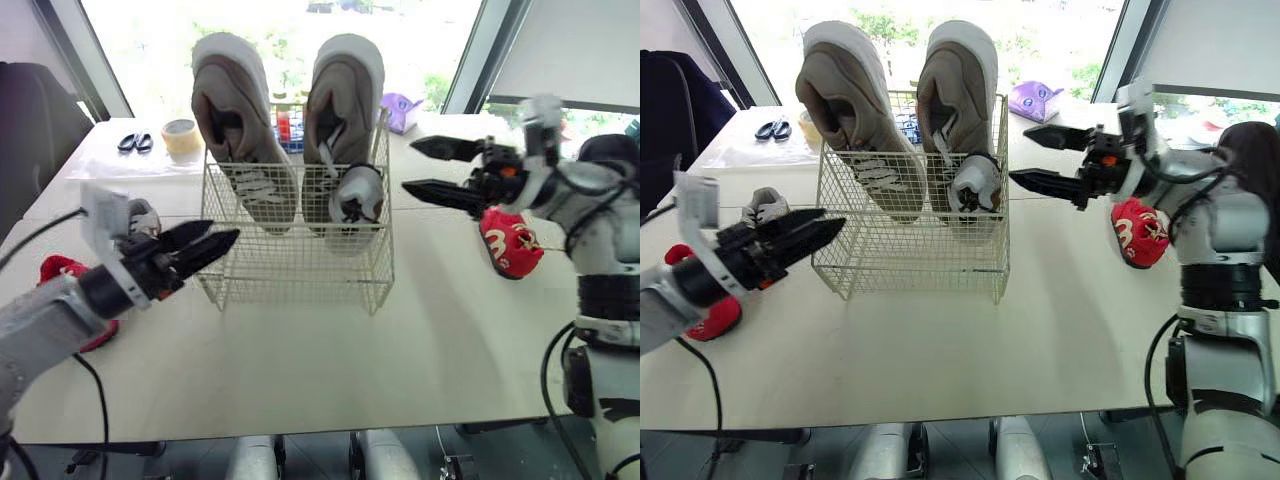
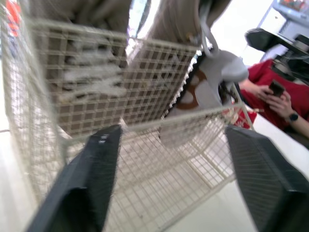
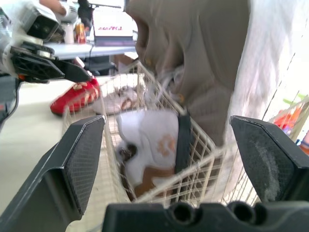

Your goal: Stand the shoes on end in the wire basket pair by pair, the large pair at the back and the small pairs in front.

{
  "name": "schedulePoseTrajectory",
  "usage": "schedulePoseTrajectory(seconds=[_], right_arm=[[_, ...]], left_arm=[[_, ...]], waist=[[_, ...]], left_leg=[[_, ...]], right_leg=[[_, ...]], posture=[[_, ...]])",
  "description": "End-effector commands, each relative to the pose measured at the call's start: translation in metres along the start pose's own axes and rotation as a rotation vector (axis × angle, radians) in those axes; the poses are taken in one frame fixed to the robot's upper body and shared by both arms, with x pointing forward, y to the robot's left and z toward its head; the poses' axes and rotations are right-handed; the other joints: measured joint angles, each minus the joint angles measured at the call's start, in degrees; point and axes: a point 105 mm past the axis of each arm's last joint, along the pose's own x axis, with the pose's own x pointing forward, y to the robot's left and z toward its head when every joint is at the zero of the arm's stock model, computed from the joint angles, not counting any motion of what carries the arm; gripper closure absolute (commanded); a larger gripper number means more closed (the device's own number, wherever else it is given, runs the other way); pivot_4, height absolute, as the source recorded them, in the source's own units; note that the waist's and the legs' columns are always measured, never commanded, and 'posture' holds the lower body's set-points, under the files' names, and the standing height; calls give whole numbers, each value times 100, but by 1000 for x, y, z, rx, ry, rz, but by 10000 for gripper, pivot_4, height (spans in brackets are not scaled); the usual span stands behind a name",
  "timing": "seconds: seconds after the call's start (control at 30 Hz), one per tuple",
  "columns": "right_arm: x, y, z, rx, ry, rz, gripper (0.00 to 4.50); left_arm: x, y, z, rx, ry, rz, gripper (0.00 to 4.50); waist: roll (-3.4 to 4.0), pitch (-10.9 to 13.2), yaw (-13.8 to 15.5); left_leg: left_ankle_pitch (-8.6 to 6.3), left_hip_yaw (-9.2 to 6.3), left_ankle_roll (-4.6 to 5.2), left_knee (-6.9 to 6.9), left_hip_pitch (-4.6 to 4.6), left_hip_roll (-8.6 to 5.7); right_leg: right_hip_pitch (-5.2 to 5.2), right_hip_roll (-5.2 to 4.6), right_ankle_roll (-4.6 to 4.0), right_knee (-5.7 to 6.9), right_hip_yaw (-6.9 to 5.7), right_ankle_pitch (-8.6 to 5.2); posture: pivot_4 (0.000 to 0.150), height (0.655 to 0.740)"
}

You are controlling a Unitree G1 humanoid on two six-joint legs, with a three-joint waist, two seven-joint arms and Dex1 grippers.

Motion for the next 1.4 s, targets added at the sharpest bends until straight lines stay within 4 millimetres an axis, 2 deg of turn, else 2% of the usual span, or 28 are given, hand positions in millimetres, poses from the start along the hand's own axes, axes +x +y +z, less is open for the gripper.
schedulePoseTrajectory(seconds=[0.03, 0.1, 0.13, 0.23, 0.3, 0.33, 0.4, 0.43, 0.53, 0.63, 0.73, 0.87, 1.0, 1.1, 1.23, 1.33, 1.4], right_arm=[[-6, 23, 51, -70, -57, 21, 0], [-1, 32, 67, -83, -71, 41, 0], [2, 38, 69, -64, -52, 70, 0], [11, 64, 60, -34, 68, 191, 0], [15, 82, 48, -31, 160, 275, 0], [18, 92, 41, -20, 210, 324, 0], [18, 109, 30, 44, 256, 426, 0], [19, 112, 22, 90, 266, 447, 0], [16, 112, -8, 81, 385, 399, 0], [14, 116, -15, 65, 418, 393, 0], [10, 121, -20, 66, 446, 406, 0], [7, 117, -33, 31, 508, 369, 0], [8, 115, -34, 28, 503, 346, 0], [7, 114, -33, 29, 501, 330, 0], [4, 112, -34, 30, 508, 306, 0], [4, 111, -35, 31, 508, 295, 0], [4, 110, -35, 30, 507, 289, 0]], left_arm=[[-25, 48, 47, 159, -69, 264, 546], [-34, 81, 66, 240, -61, 448, 546], [-34, 92, 70, 270, -39, 512, 546], [-30, 115, 75, 315, 48, 596, 546], [-28, 131, 74, 361, 128, 642, 546], [-29, 145, 66, 371, 238, 683, 546], [-38, 169, 46, 271, 445, 769, 546], [-40, 176, 44, 192, 482, 796, 546], [-29, 191, 50, 90, 477, 854, 546], [-24, 200, 45, 92, 528, 883, 546], [-19, 209, 27, 81, 605, 891, 546], [-17, 221, 3, 61, 672, 935, 546], [-7, 226, -16, 56, 705, 915, 546], [-4, 228, -28, 45, 717, 904, 8935], [0, 228, -36, 35, 725, 894, 29628], [-3, 229, -34, 10, 705, 906, 43314], [-3, 229, -25, -19, 650, 913, 44666]], waist=[[-2, 2, -2], [11, 10, -7], [11, 10, -11], [1, 6, 9], [-1, 7, 22], [-3, 9, 29], [-9, 10, 19], [-11, 11, 5], [-53, 15, 15], [-52, 16, 11], [-53, 15, 1], [-55, 15, -10], [-51, 13, 9], [-51, 13, 29], [-44, 8, 25], [-41, 6, 22], [-41, 6, 20]], left_leg=[[0, 0, 0, 0, 1, 0], [0, 1, 0, -2, 5, -2], [0, 3, 0, -6, 6, -3], [-1, 2, -1, -10, 11, -1], [-1, 4, -2, -12, 8, -1], [-1, 7, -1, -12, 6, -3], [-1, 17, -1, -12, -1, -6], [-2, 21, 0, -12, -2, -6], [-5, 25, 6, -13, -2, -6], [-5, 20, 8, -13, -18, -5], [-8, 19, 13, -15, -20, -5], [-8, 16, 13, -19, -20, 2], [-8, 16, 13, -19, -7, 2], [-6, 17, 10, -16, 4, 1], [-4, 13, 7, -12, 11, 0], [-3, 3, 6, -10, 12, 0], [-3, 1, 5, -10, 11, 0]], right_leg=[[0, 0, -1, 0, 0, 0], [-4, 4, -3, 1, -2, -2], [-9, 5, -6, 1, 0, -3], [-21, 7, -9, -8, -4, -5], [-16, 1, -9, -21, -6, -4], [-14, -2, -9, -28, -5, -4], [-9, 1, -12, -47, -8, 0], [-5, 2, -12, -55, -11, 1], [3, 2, -9, -69, -13, 3], [8, -3, 17, -74, -3, 17], [5, -2, 26, -74, -3, 22], [3, 2, 27, -72, -10, 22], [10, 1, 27, -68, -9, 22], [18, -2, 19, -67, -17, 18], [37, -5, 7, -65, -19, 12], [36, -5, 9, -56, -19, 14], [36, -5, 13, -56, -19, 16]], posture=[[1500, 6552], [1500, 6552], [1500, 6552], [1500, 6552], [1500, 6552], [1500, 6552], [1500, 6552], [1500, 6552], [1500, 6552], [1500, 6552], [1500, 6552], [1500, 6552], [1500, 6552], [1500, 6552], [1500, 6552], [1500, 6552], [1500, 6552]])
